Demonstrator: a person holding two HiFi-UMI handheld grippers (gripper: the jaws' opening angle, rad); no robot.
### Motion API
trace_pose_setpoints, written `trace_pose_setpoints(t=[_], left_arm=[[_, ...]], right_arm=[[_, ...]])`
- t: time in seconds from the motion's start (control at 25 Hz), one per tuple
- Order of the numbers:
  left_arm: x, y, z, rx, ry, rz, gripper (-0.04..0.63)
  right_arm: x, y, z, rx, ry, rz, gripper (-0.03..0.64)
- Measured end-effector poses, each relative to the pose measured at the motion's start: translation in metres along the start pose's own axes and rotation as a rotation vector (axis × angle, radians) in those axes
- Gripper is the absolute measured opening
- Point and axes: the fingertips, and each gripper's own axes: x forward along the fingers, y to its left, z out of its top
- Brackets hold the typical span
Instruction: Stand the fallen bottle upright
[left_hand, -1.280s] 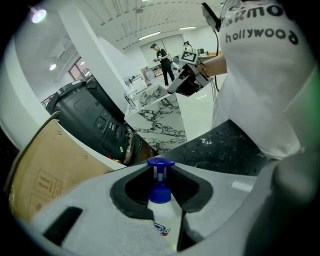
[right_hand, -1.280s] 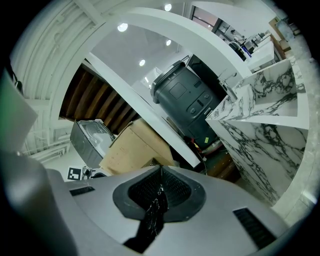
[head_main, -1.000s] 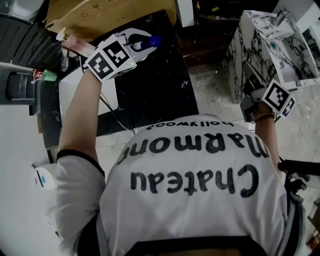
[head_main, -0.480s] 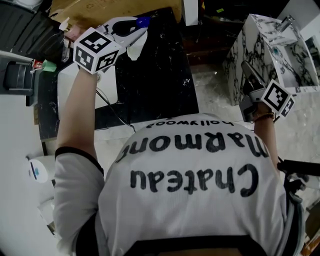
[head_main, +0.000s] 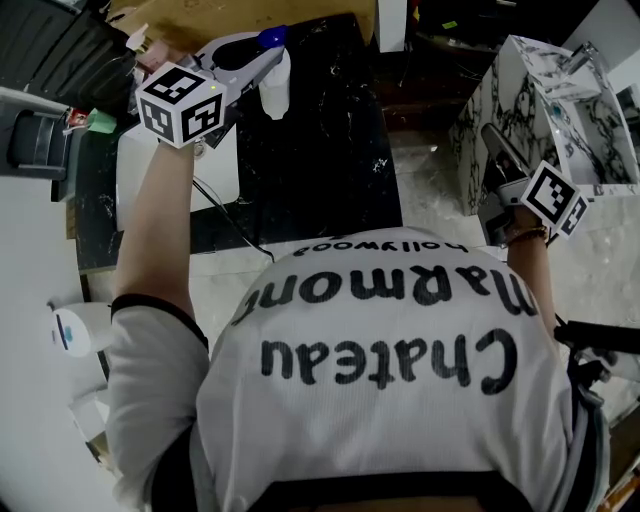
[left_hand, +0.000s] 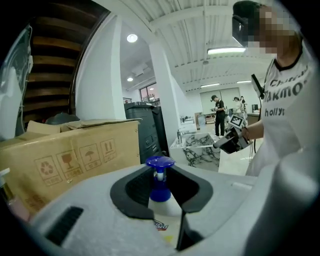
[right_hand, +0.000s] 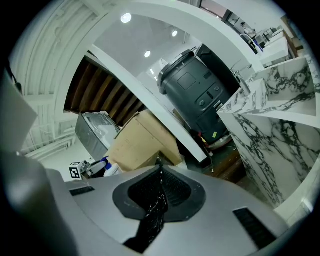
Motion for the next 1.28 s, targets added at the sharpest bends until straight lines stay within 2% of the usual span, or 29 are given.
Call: trace_pose_setpoints(t=[0.16,0.56,0.76,1.04,1.16,1.28], left_arm=[[-0.004,0.002,-0.001,-0.021,-0.018,0.001,0.086],[-0.007,-0.002,-0.001,-0.003,-0.015,0.018,0.086],[-0.013,0.001,-0.003,-0.025,-0.033,0.04,0.086],[-0.023,0.009,-0.008,-0.049,-0.046,0.078,0.087],[-0.025,0.01,-0.009,-0.05,-0.044,0.078,0.087],[-0.028,0.013,-0.012,-0.056,-0.046,0.083,0.087]], right_arm=[[-0.001,-0.001,-0.002,0.015,0.01,-0.035,0.018],[-0.003,-0.004,-0.005,0.015,0.026,-0.04,0.018],[-0.004,-0.006,-0.007,0.013,0.032,-0.043,0.018],[-0.002,-0.003,-0.007,0.01,0.036,-0.036,0.018],[0.003,0.002,-0.007,0.0,0.029,0.0,0.018],[0.002,0.0,-0.012,0.017,0.038,-0.044,0.018]])
